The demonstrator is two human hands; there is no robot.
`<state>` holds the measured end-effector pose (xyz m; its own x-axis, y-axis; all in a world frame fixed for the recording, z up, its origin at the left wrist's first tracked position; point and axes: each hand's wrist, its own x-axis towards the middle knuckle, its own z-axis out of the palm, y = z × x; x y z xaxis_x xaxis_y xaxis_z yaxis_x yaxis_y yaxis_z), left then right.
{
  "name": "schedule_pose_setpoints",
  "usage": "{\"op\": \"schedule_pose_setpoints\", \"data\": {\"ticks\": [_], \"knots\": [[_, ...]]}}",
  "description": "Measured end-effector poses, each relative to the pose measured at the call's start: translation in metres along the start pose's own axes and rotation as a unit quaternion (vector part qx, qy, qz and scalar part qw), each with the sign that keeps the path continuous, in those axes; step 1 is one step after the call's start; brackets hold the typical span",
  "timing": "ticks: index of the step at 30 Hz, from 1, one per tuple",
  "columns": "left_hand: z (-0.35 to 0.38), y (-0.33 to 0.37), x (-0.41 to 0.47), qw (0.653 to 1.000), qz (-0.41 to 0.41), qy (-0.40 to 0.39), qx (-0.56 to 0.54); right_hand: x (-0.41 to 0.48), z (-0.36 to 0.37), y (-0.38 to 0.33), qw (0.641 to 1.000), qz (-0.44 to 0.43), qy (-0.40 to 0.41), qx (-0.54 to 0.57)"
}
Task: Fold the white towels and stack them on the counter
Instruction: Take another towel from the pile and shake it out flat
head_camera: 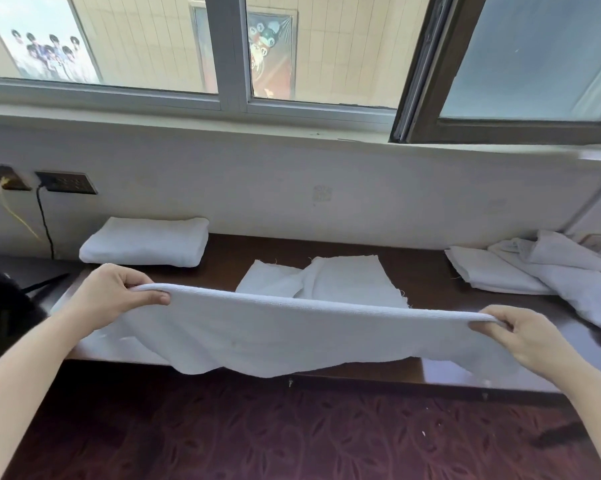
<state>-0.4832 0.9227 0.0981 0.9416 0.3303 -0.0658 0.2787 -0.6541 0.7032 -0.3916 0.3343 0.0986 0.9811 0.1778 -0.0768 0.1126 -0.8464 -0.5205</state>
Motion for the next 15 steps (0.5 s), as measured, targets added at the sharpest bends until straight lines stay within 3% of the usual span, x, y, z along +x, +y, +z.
{"op": "schedule_pose_setpoints", "data": {"ticks": [5, 15], "knots": [[-0.003, 0.009, 0.004, 1.0, -0.007, 0.02, 0.009, 0.001, 0.001, -0.008, 0.997, 0.008, 0.042, 0.059], [-0.014, 0.049, 0.011, 0.996, 0.058, 0.068, 0.018, 0.007, -0.031, -0.04, 0.994, -0.066, 0.08, -0.014]]}}
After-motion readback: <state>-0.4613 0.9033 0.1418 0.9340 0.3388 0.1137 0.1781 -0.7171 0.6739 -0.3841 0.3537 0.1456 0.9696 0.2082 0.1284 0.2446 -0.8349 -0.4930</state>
